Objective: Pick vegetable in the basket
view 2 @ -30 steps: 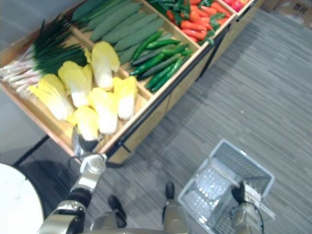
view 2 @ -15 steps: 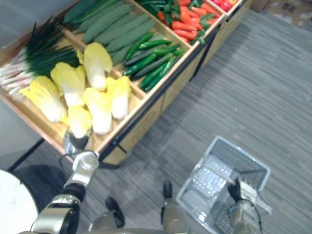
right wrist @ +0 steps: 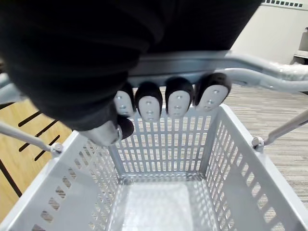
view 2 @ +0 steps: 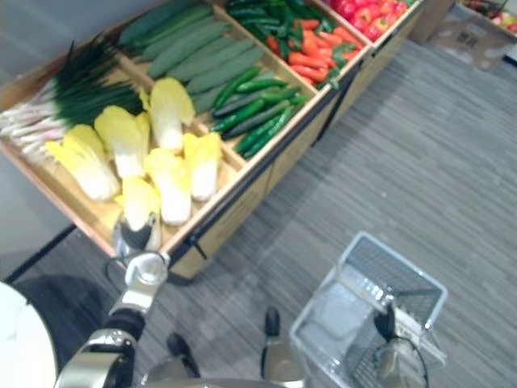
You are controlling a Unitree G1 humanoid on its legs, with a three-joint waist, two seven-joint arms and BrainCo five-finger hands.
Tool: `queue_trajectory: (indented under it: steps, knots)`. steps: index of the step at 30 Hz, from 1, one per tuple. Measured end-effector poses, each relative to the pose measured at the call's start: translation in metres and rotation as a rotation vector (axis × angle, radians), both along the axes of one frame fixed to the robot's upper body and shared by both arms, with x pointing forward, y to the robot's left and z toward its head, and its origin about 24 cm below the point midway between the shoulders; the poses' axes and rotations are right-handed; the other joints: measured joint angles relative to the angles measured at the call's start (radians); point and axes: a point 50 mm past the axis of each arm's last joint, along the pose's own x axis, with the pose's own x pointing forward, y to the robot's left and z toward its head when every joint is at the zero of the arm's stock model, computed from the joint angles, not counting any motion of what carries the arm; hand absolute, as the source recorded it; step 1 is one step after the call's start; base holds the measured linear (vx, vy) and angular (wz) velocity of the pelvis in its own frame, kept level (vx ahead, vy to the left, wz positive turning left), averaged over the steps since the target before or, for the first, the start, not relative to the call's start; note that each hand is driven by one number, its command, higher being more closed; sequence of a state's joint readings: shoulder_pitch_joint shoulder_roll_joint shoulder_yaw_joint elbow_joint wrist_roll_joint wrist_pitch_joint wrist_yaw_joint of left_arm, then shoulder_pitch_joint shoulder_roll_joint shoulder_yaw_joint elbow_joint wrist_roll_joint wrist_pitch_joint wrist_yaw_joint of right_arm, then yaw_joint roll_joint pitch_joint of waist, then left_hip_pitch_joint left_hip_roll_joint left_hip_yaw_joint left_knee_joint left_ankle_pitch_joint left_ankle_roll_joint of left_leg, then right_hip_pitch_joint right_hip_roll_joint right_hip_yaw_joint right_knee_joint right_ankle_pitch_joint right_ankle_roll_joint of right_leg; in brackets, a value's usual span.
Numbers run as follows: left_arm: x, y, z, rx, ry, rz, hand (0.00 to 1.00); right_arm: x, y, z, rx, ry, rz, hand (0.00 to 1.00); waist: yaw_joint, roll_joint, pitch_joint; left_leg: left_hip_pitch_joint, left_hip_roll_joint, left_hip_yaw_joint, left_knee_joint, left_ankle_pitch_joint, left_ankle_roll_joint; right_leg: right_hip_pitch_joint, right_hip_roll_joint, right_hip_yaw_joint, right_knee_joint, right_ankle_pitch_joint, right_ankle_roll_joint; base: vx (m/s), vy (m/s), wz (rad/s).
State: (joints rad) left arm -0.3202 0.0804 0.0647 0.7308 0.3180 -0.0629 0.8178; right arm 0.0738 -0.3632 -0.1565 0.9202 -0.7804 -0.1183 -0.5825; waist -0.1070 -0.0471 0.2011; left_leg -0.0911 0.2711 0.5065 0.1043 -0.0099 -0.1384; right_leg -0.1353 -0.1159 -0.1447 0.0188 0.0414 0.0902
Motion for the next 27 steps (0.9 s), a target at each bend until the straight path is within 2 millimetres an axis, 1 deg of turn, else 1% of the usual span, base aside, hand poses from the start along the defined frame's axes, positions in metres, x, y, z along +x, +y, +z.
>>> queue_trajectory:
  steps: [2, 4, 7, 12, 15, 17, 20, 24, 27]
  knots:
    - [-0.003, -0.005, 0.001, -0.018, -0.02, -0.005, 1.0, -0.007, -0.002, -0.002, 0.007, 0.004, -0.043, 1.0, 0.0, 0.003, -0.002, 0.01, -0.007, -0.009, -0.009, 0.004, 0.005, 0.014, -0.005, -0.015, 0.0, 0.0, 0.0, -0.01, 0.01, 0.13]
    - [-0.005, -0.006, 0.003, -0.022, -0.036, -0.011, 1.0, -0.011, -0.005, -0.003, 0.011, 0.007, -0.072, 1.0, -0.001, 0.006, -0.003, 0.01, -0.014, -0.02, -0.018, 0.011, 0.012, 0.018, -0.01, -0.024, 0.001, -0.001, 0.001, -0.03, 0.009, 0.18]
    - [-0.011, -0.005, 0.004, -0.02, -0.051, -0.013, 1.0, -0.017, -0.006, -0.006, 0.021, 0.022, -0.115, 1.0, 0.003, 0.011, -0.012, 0.018, -0.023, -0.027, -0.039, 0.025, 0.014, 0.023, -0.015, -0.032, 0.003, -0.001, 0.001, -0.04, 0.008, 0.11]
    - [-0.024, -0.003, -0.002, -0.03, -0.03, 0.003, 1.0, -0.025, -0.012, -0.007, 0.021, 0.03, -0.168, 1.0, 0.009, 0.028, -0.027, 0.043, -0.038, -0.033, -0.085, 0.05, 0.019, 0.036, -0.02, -0.042, 0.003, -0.001, 0.001, -0.03, 0.005, 0.07]
    - [-0.028, -0.002, -0.001, -0.032, -0.031, -0.005, 1.0, -0.031, -0.015, -0.008, 0.025, 0.039, -0.198, 1.0, 0.018, 0.027, -0.041, 0.044, -0.043, -0.042, -0.105, 0.064, 0.021, 0.036, -0.021, -0.049, 0.001, 0.0, 0.002, -0.02, 0.001, 0.08]
    - [-0.026, -0.003, 0.003, -0.028, -0.048, -0.009, 1.0, -0.036, -0.016, -0.011, 0.032, 0.055, -0.218, 1.0, 0.028, 0.025, -0.048, 0.044, -0.044, -0.045, -0.112, 0.07, 0.022, 0.036, -0.021, -0.053, 0.0, 0.0, 0.002, 0.0, 0.0, 0.07]
    - [-0.029, -0.001, 0.01, 0.013, -0.079, -0.015, 1.0, -0.04, -0.015, -0.013, 0.042, 0.061, -0.251, 1.0, 0.029, 0.026, -0.063, 0.046, -0.05, -0.052, -0.131, 0.082, 0.024, 0.037, -0.022, -0.062, -0.002, 0.0, 0.002, 0.01, 0.003, 0.08]
    - [-0.029, 0.0, 0.016, 0.079, -0.089, -0.029, 1.0, -0.039, -0.014, -0.013, 0.047, 0.059, -0.256, 1.0, 0.03, 0.026, -0.066, 0.063, -0.054, -0.052, -0.147, 0.09, 0.024, 0.047, -0.022, -0.064, -0.002, 0.001, 0.003, 0.01, 0.002, 0.01]
    - [-0.027, 0.0, 0.026, 0.11, -0.13, -0.039, 1.0, -0.037, -0.014, -0.013, 0.049, 0.055, -0.257, 1.0, 0.03, 0.026, -0.07, 0.075, -0.057, -0.052, -0.157, 0.091, 0.024, 0.056, -0.023, -0.065, -0.004, 0.001, 0.004, 0.0, 0.0, 0.0]
